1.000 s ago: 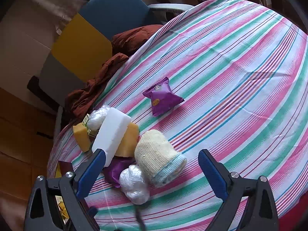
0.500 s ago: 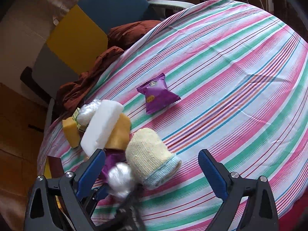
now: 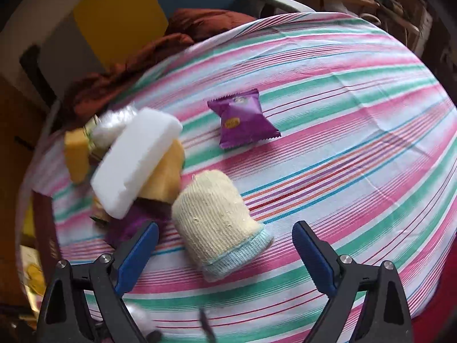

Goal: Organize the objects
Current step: 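Grasp the plastic-wrapped white ball with the left gripper, then grasp the beige knitted sock with the right gripper while the left holds the white ball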

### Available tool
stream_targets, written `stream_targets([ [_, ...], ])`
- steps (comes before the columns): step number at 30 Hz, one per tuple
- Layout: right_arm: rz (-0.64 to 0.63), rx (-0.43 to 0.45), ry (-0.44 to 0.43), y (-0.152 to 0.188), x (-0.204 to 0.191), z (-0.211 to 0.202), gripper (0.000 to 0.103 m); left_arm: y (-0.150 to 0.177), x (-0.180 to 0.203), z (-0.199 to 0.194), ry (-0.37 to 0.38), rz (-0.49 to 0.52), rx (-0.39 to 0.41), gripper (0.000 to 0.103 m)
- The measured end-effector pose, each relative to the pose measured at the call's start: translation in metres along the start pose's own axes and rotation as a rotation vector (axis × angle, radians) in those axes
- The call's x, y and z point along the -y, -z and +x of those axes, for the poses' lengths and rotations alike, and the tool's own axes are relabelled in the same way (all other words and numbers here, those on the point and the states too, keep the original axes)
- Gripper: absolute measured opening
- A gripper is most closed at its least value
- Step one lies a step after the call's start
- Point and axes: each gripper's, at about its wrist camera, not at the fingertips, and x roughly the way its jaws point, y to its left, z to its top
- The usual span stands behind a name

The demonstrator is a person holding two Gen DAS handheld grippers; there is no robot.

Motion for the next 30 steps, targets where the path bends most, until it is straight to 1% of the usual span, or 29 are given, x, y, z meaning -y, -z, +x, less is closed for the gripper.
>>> stream_targets([
  [5, -0.059, -0.024, 0.084, 0.001, -0.008, 0.012, 0.089, 0.005, -0.002, -0.003, 0.002, -0.012, 0.007, 0.037],
  [8, -0.089, -0.03, 0.102, 0.001, -0.012, 0.016, 0.087, 0.006, -0.002, -0.002, -0.006, -0.01, 0.017, 0.039],
  [9, -0.101, -0.029, 0.107, 0.001, -0.014, 0.016, 0.084, 0.007, -0.002, -0.002, -0.007, -0.01, 0.021, 0.039],
  [12, -0.147, -0.016, 0.106, 0.003, -0.021, 0.014, 0.068, 0.008, -0.002, -0.002, -0.004, -0.013, 0.026, 0.039],
  [13, -0.169, -0.007, 0.116, 0.005, -0.024, 0.013, 0.066, 0.009, -0.002, -0.003, -0.004, -0.012, 0.027, 0.038],
  [16, -0.217, 0.013, 0.151, 0.009, -0.03, 0.009, 0.063, 0.012, 0.0, -0.005, -0.011, -0.003, 0.032, 0.037],
  [20, -0.157, 0.054, 0.169, 0.003, -0.015, -0.002, 0.059, 0.011, 0.0, -0.008, -0.02, -0.003, 0.027, 0.036],
  [24, -0.046, 0.115, 0.141, -0.003, 0.001, -0.016, 0.058, 0.01, -0.001, -0.019, -0.036, -0.039, -0.004, 0.035],
  [26, -0.024, 0.141, 0.12, -0.001, 0.002, -0.023, 0.058, 0.009, -0.003, -0.033, -0.025, -0.062, 0.007, 0.035],
  [30, -0.057, 0.193, 0.079, 0.003, -0.007, -0.035, 0.058, 0.008, -0.009, -0.073, -0.037, -0.081, 0.07, 0.035],
])
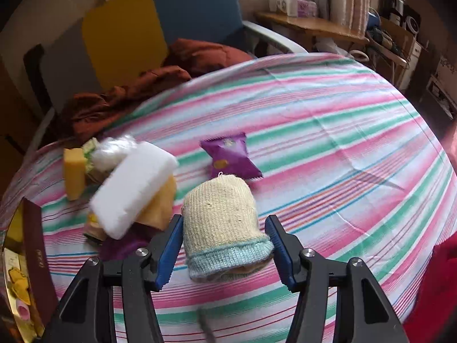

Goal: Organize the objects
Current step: 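Grasp the beige knitted sock with the right gripper while the left holds the white ball, then carry the white ball and beige sock into the gold tray and open both grippers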

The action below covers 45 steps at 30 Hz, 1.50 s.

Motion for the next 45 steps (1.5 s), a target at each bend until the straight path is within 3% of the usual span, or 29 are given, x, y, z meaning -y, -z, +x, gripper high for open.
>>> stream_targets([
  [7, -0.059, 0.076, -0.083, 0.006, -0.022, -0.027, 0.058, -0.005, -0.037, -0.062, -0.092, -0.087, 0.09, 0.036],
  [11, -0.127, 0.07, -0.143, 0.014, -0.05, -0.037, 0.058, 0.0, -0.076, -0.092, -0.169, -0.173, 0.122, 0.036],
  [22, -0.386, 0.049, -0.387, 0.05, -0.2, -0.074, 0.058, 0.019, -0.187, -0.139, -0.357, -0.402, 0.146, 0.036],
  [29, -0.495, -0.025, -0.45, 0.072, -0.282, -0.06, 0.059, 0.018, -0.241, -0.141, -0.454, -0.465, 0.112, 0.036],
  [34, -0.52, -0.03, -0.475, 0.068, -0.323, -0.051, 0.061, 0.016, -0.259, -0.138, -0.511, -0.477, 0.102, 0.038],
  [37, -0.492, -0.022, -0.496, 0.059, -0.333, -0.051, 0.074, 0.015, -0.262, -0.137, -0.53, -0.484, 0.109, 0.043],
  [45, -0.479, -0.017, -0.506, 0.068, -0.329, -0.056, 0.075, 0.021, -0.247, -0.151, -0.559, -0.458, 0.146, 0.061],
])
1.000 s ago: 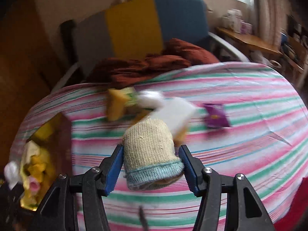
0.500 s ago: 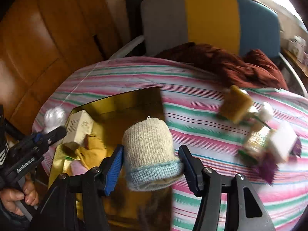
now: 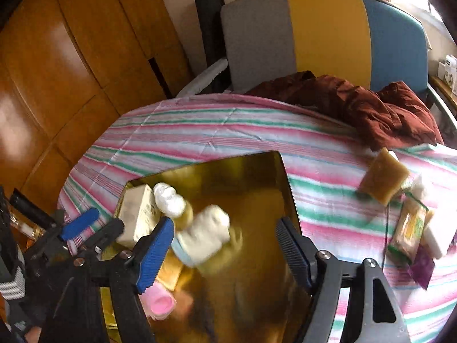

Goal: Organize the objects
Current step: 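Carry the white ball and beige sock into the gold tray and open both grippers, then withdraw both grippers from the tray toward the remaining items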

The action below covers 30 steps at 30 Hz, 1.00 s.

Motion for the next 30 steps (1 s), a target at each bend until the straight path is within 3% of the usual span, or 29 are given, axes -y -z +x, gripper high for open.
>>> stream_targets([
  [12, 0.03, 0.043, 0.08, 0.042, 0.012, -0.026, 0.08, 0.023, 0.003, -0.038, 0.004, -0.05, 0.051, 0.083],
  [21, 0.003, 0.094, 0.141, 0.059, 0.011, -0.044, 0.083, 0.05, -0.008, -0.049, -0.021, -0.068, 0.017, 0.083],
  [30, -0.055, 0.123, 0.188, 0.071, 0.007, -0.051, 0.086, 0.06, 0.02, -0.055, -0.015, 0.005, 0.011, 0.084],
])
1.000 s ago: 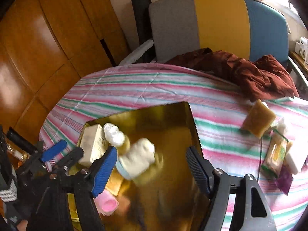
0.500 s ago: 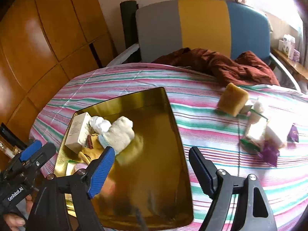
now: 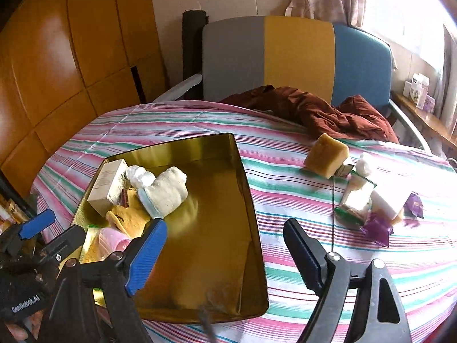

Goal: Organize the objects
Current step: 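Withdraw both grippers from the tray toward the remaining items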

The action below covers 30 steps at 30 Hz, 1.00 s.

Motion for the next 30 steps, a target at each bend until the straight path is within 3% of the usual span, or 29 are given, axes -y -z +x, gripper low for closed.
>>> stream_targets([
  [4, -0.002, 0.009, 0.012, 0.003, 0.003, -0.002, 0.092, 0.003, 0.009, -0.001, 0.005, 0.024, -0.006, 0.086],
  [14, -0.017, 0.002, 0.052, 0.003, 0.018, -0.003, 0.092, 0.005, 0.02, -0.001, 0.0, 0.062, -0.009, 0.087],
  [30, 0.025, 0.019, 0.19, -0.017, 0.097, -0.015, 0.092, 0.011, 0.041, 0.004, 0.026, 0.125, -0.037, 0.087],
])
